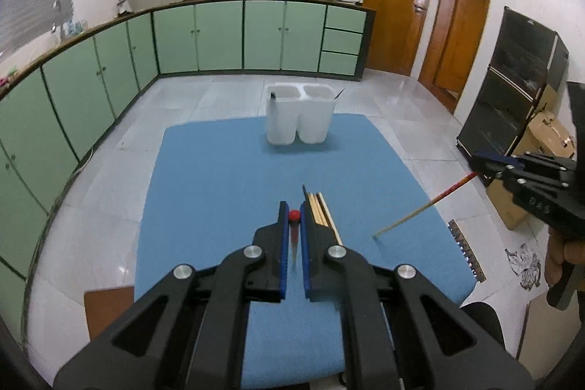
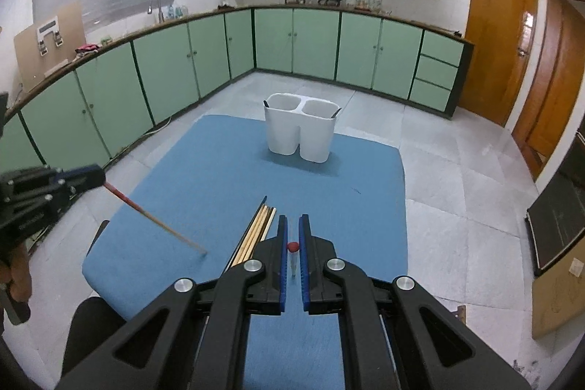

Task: Organize utensils
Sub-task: 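Carry both chopsticks to the white holder and insert them upright, then open both tools to release the chopsticks into the holder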

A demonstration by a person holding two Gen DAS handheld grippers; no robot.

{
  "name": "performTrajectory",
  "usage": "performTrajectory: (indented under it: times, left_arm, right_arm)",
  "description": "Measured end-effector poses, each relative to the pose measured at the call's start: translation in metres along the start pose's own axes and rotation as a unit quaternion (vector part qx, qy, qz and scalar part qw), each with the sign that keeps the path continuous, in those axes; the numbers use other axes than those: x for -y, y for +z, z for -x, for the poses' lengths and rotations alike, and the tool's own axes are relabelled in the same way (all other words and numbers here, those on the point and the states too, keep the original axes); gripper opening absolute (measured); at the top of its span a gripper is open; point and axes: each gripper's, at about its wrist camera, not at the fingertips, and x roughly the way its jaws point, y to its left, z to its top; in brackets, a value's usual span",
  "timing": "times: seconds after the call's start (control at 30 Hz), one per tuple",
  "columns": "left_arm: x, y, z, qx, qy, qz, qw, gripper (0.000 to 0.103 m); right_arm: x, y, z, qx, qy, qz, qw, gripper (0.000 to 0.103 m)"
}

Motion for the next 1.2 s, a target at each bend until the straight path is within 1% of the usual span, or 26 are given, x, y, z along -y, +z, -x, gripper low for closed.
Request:
performTrajectory:
  times: [0.17, 0.3, 0.4, 0.47, 0.57, 0.7, 0.83, 0.9, 0.97, 1.1, 1.2]
  left_arm:
    - [-0.001, 0.038, -0.002, -0.001, -0.002, -0.011, 0.9999, 0.005]
    - [0.000, 0.067, -0.006, 0.005, -0.003, -0.014, 0.9999, 0.005]
    - [-0.002, 0.102, -0.010, 0.019, -0.007, -0.009, 0.9998, 0.005]
    - [0.000, 0.123, -0.012, 0.030, -0.007, -0.008, 0.9995, 0.005]
    - [0.002, 0.157, -0.015, 0.056, -0.001, -0.008, 0.9984, 0.005]
    - [0.002, 0.197, -0.027, 0.084, 0.000, 0.002, 0.9965, 0.005]
    - [0.001, 0.232, -0.052, 0.106, 0.009, 0.012, 0.9942, 0.005]
    - [0.000, 0.243, -0.068, 0.113, 0.015, 0.014, 0.9934, 0.005]
    - [-0.002, 0.254, -0.092, 0.113, 0.020, 0.018, 0.9932, 0.005]
    - [-0.006, 0.259, -0.140, 0.104, 0.026, 0.016, 0.9941, 0.005]
    - [-0.011, 0.252, -0.166, 0.092, 0.022, 0.015, 0.9954, 0.005]
  right_arm:
    - [0.009, 0.034, -0.010, -0.024, 0.006, -0.007, 1.000, 0.006]
    - [0.014, 0.065, -0.008, -0.023, 0.004, -0.009, 1.000, 0.006]
    - [0.017, 0.094, -0.007, -0.020, 0.001, -0.010, 1.000, 0.006]
    - [0.019, 0.117, -0.005, -0.011, -0.004, -0.009, 1.000, 0.006]
    - [0.022, 0.149, -0.005, 0.005, -0.008, -0.014, 1.000, 0.006]
    - [0.029, 0.190, -0.011, 0.028, -0.013, -0.026, 0.999, 0.006]
    - [0.037, 0.230, -0.031, 0.051, -0.020, -0.035, 0.998, 0.006]
    - [0.042, 0.243, -0.045, 0.057, -0.022, -0.039, 0.997, 0.006]
    - [0.049, 0.254, -0.063, 0.065, -0.028, -0.043, 0.997, 0.006]
    - [0.059, 0.259, -0.105, 0.065, -0.037, -0.050, 0.996, 0.006]
    - [0.067, 0.253, -0.137, 0.051, -0.035, -0.059, 0.996, 0.006]
